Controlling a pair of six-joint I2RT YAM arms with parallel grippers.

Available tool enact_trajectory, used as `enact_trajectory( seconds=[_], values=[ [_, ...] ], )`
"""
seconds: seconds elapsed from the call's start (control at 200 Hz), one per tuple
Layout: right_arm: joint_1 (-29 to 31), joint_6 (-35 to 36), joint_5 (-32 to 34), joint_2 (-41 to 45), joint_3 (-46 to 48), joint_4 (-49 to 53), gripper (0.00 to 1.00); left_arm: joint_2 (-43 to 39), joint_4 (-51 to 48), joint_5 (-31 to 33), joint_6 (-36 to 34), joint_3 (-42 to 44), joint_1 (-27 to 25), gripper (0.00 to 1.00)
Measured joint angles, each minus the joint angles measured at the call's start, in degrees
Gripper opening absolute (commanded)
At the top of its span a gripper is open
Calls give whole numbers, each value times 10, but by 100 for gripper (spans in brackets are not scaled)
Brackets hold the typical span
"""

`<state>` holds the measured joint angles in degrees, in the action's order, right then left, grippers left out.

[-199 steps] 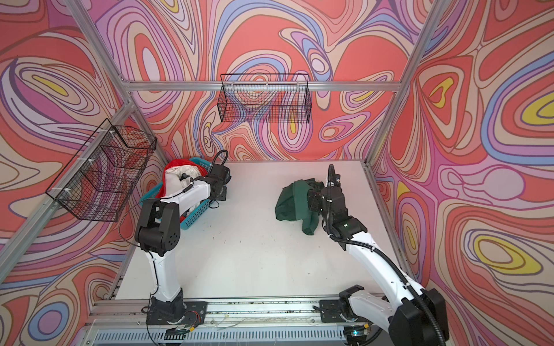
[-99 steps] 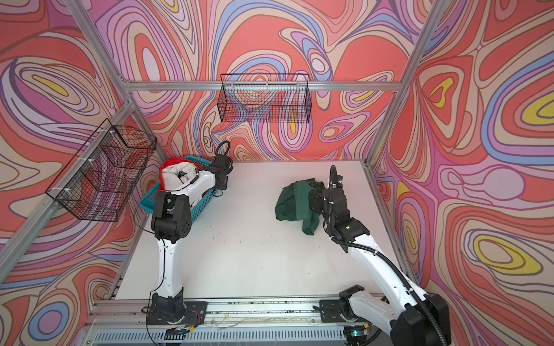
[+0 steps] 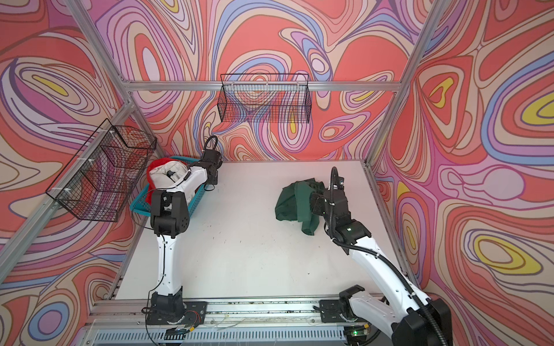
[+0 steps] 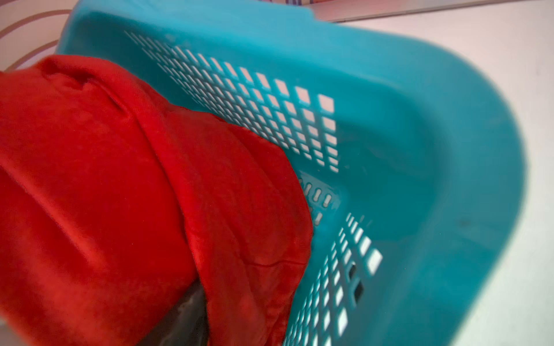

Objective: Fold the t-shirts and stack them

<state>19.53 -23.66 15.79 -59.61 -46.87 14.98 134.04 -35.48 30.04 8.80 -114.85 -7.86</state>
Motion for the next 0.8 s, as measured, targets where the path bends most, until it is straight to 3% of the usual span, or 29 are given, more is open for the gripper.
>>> enact_trajectory(
  seconds=[0.08, 0.255, 0.441, 0.696, 0.801],
  values=[
    [0, -5, 0, 5, 3, 4, 98, 0, -5, 0, 4, -1, 0, 76],
    [0, -20, 3, 25, 14, 24, 98, -4, -10, -13, 12, 4, -4, 100],
    [0, -40, 8, 33, 24, 35, 98, -72, 1, -15, 12, 91, -32, 100],
    [0, -77, 27, 19, 24, 62, 93, -211, 20, -8, 18, 193, -111, 100],
    [0, -87, 34, 15, 21, 71, 83, -252, 30, -9, 24, 242, -153, 100]
  ],
)
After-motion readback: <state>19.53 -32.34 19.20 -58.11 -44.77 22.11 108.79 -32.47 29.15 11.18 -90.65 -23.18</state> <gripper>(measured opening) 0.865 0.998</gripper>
